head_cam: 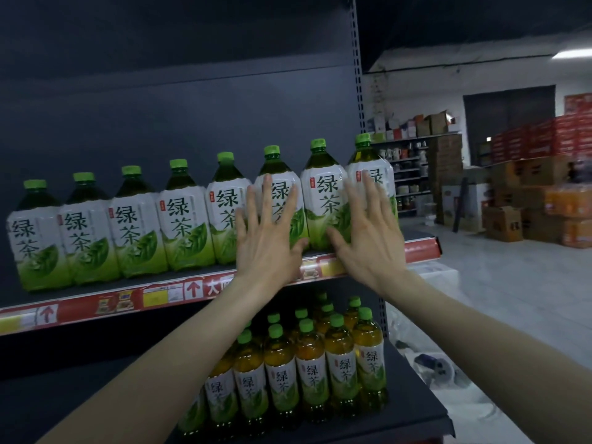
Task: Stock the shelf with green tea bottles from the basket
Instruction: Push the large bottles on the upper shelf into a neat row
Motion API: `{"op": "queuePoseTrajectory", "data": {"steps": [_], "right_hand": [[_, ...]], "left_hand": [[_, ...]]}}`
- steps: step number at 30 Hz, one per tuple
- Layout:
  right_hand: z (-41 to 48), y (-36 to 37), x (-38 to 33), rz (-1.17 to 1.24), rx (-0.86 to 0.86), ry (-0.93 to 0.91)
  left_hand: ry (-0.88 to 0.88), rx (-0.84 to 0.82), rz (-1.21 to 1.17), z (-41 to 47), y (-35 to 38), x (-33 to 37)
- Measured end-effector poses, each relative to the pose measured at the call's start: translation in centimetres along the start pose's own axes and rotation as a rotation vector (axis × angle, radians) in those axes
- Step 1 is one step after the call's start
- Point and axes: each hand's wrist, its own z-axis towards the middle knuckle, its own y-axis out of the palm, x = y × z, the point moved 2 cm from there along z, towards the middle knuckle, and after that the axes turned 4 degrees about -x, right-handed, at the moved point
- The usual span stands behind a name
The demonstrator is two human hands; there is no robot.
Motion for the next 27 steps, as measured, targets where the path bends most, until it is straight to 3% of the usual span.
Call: {"op": "queuePoseTrajectory", "data": {"steps": [2,5,10,14,27], "right_hand": [[0.6,-0.8,1.2,0.097,0.034,0.151],[2.0,-1.6,3.2,0.450,-0.043,0.348],[3.5,-1.8,5.6,0.726,-0.210,0.487],[3.8,-1.3,6.7,0.682,-0.293,0.500],[3.8,-1.1,6.2,0.512,-0.251,0.520]], "left_hand": [[0.045,0.023,-0.022,0.1,0.1,1.1],[0.063,0.000,-0.061,0.6,0.5,2.7],[0.044,-0.018,-0.004,1.1,1.4,3.2],[0.047,0.016,0.022,1.1,1.8,3.0],[0.042,0.032,0.092,1.2,1.8,2.9]]}}
